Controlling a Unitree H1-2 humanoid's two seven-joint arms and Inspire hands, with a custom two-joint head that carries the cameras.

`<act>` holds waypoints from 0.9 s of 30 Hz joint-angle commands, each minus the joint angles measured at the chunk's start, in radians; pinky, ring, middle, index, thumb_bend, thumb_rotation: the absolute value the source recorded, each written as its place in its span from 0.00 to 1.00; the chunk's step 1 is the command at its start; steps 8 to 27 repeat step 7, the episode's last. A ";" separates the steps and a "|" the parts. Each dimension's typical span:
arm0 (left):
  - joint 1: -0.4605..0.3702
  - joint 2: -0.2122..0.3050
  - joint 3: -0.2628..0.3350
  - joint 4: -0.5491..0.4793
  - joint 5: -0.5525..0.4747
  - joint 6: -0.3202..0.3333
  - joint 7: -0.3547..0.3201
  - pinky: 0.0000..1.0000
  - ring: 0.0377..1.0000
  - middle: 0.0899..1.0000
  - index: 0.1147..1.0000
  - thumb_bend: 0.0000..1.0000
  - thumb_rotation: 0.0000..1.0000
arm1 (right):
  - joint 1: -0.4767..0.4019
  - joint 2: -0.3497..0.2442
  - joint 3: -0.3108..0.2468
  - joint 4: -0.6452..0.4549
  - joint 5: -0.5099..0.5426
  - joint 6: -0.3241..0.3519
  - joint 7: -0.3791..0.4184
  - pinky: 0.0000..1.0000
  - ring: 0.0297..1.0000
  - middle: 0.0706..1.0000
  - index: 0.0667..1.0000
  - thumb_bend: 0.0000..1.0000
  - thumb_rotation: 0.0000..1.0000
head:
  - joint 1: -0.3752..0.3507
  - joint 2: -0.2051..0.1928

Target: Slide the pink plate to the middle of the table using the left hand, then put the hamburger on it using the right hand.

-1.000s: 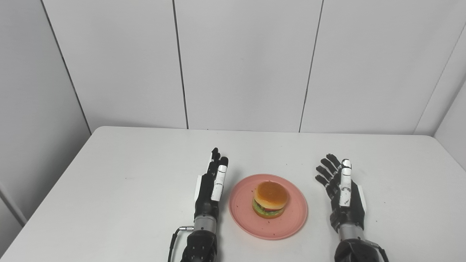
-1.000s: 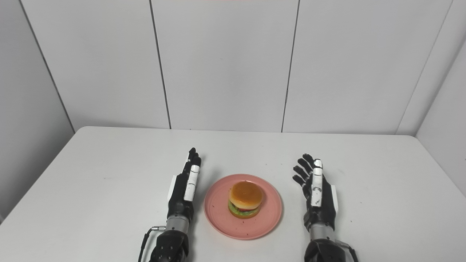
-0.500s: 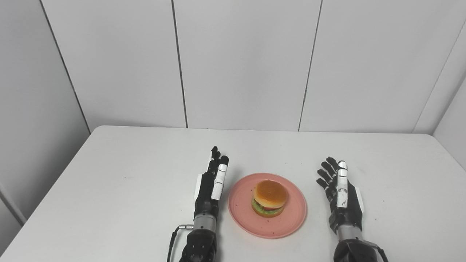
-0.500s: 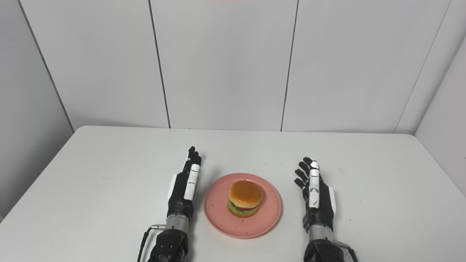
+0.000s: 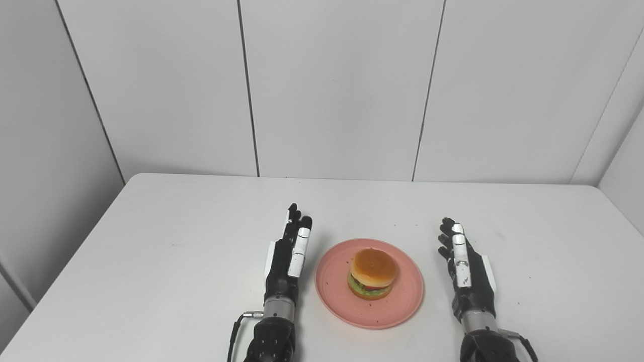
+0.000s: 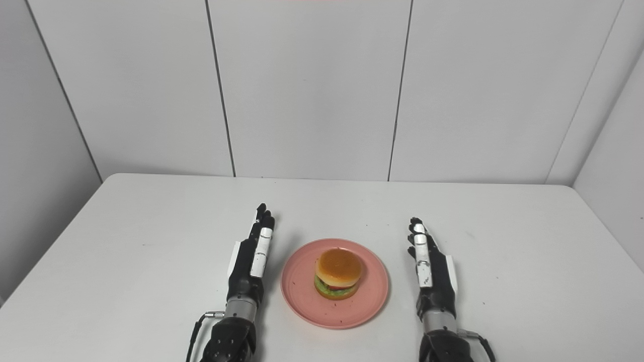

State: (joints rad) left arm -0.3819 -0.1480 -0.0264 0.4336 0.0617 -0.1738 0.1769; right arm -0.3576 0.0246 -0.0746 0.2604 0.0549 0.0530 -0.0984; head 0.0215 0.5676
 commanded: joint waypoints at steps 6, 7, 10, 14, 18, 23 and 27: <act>0.005 0.000 0.001 -0.002 0.015 -0.019 0.009 1.00 1.00 1.00 1.00 0.81 0.98 | -0.008 -0.012 0.013 -0.005 0.013 -0.011 0.044 0.99 0.94 0.93 0.90 0.81 1.00 | 0.005 0.002; 0.006 -0.001 0.001 -0.004 0.014 -0.019 0.010 1.00 1.00 1.00 1.00 0.81 0.98 | -0.007 -0.013 0.014 -0.006 0.014 -0.010 0.048 0.99 0.94 0.93 0.90 0.81 1.00 | 0.005 0.003; 0.006 -0.001 0.001 -0.004 0.014 -0.019 0.010 1.00 1.00 1.00 1.00 0.81 0.98 | -0.007 -0.013 0.014 -0.006 0.014 -0.010 0.048 0.99 0.94 0.93 0.90 0.81 1.00 | 0.005 0.003; 0.006 -0.001 0.001 -0.004 0.014 -0.019 0.010 1.00 1.00 1.00 1.00 0.81 0.98 | -0.007 -0.013 0.014 -0.006 0.014 -0.010 0.048 0.99 0.94 0.93 0.90 0.81 1.00 | 0.005 0.003; 0.006 -0.001 0.001 -0.004 0.014 -0.019 0.010 1.00 1.00 1.00 1.00 0.81 0.98 | -0.007 -0.013 0.014 -0.006 0.014 -0.010 0.048 0.99 0.94 0.93 0.90 0.81 1.00 | 0.005 0.003; 0.006 -0.001 0.001 -0.004 0.014 -0.019 0.010 1.00 1.00 1.00 1.00 0.81 0.98 | -0.007 -0.013 0.014 -0.006 0.014 -0.010 0.048 0.99 0.94 0.93 0.90 0.81 1.00 | 0.005 0.003; 0.006 -0.001 0.001 -0.004 0.014 -0.019 0.010 1.00 1.00 1.00 1.00 0.81 0.98 | -0.007 -0.013 0.014 -0.006 0.014 -0.010 0.048 0.99 0.94 0.93 0.90 0.81 1.00 | 0.005 0.003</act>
